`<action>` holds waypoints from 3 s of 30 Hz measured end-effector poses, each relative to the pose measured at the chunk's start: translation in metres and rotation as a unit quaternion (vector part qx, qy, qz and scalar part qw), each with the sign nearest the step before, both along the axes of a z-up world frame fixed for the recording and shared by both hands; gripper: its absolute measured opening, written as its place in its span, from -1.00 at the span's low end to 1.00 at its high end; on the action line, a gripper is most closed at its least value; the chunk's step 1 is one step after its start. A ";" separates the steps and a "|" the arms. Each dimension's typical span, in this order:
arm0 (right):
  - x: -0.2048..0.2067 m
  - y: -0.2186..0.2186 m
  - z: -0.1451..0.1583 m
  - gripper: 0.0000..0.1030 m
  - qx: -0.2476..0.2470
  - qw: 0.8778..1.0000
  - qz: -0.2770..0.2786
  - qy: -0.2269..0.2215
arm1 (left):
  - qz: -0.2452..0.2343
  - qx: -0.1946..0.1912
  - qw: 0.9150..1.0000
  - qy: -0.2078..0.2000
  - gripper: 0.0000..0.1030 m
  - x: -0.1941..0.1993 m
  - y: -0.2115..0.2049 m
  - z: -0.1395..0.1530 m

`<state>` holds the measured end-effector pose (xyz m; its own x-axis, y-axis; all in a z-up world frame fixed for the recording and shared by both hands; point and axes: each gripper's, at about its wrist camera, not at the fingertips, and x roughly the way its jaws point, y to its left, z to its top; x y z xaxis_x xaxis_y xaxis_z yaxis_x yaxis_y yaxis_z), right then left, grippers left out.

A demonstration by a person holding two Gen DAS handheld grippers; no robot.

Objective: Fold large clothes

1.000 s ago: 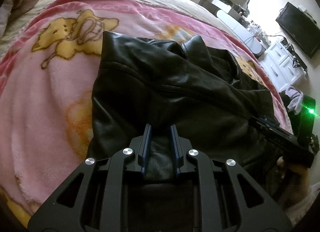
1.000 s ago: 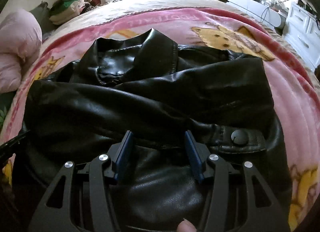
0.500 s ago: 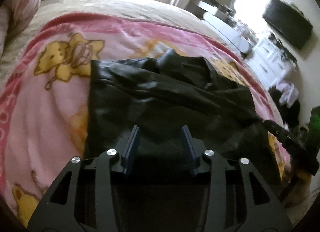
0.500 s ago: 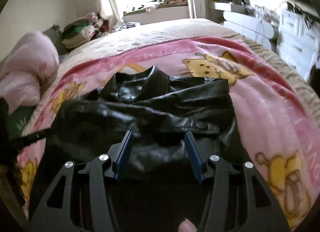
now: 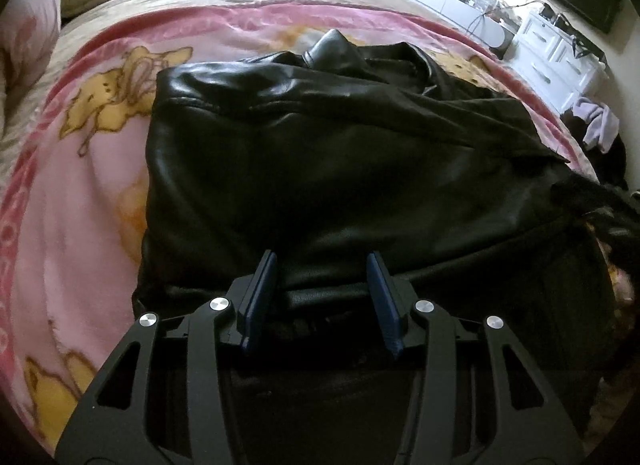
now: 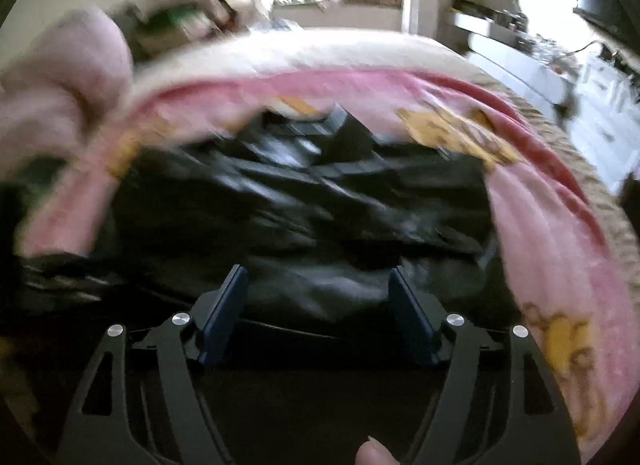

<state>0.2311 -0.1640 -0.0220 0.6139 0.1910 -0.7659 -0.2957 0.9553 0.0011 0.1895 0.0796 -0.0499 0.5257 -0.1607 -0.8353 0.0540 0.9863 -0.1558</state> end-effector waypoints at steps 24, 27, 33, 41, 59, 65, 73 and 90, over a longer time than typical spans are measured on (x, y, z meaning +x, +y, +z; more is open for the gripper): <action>-0.013 -0.029 -0.005 0.76 0.104 0.992 -0.058 0.028 | 0.001 -0.016 1.000 -0.012 0.03 -0.005 -0.006 0.030; -0.016 -0.033 -0.001 0.82 0.109 0.992 -0.062 0.023 | 0.002 -0.015 1.000 -0.018 0.25 -0.008 -0.008 0.037; -0.030 -0.040 0.014 0.88 0.116 0.991 -0.063 0.005 | 0.010 -0.002 0.999 -0.032 0.75 -0.014 -0.010 0.054; -0.046 -0.043 0.037 0.91 0.112 0.992 -0.059 -0.022 | 0.035 0.002 0.998 -0.050 0.82 -0.025 -0.002 0.082; -0.099 -0.049 0.085 0.91 0.090 0.993 -0.044 -0.070 | 0.023 0.014 0.993 -0.112 0.82 -0.085 -0.024 0.120; -0.119 -0.056 0.088 0.91 0.085 0.993 -0.038 -0.074 | 0.019 0.016 0.993 -0.116 0.82 -0.110 -0.034 0.118; -0.142 -0.068 0.080 0.91 0.081 0.994 -0.037 -0.061 | 0.030 0.019 0.994 -0.108 0.82 -0.142 -0.035 0.105; -0.175 -0.085 0.030 0.91 0.032 0.999 -0.022 -0.017 | 0.085 0.039 0.995 -0.022 0.82 -0.186 -0.010 0.046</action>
<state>0.0561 -0.2492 0.0082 0.6479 0.2100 -0.7322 -0.2535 0.9659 0.0528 0.0034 0.0698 -0.0041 0.5758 -0.0022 -0.8176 -0.1095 0.9908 -0.0798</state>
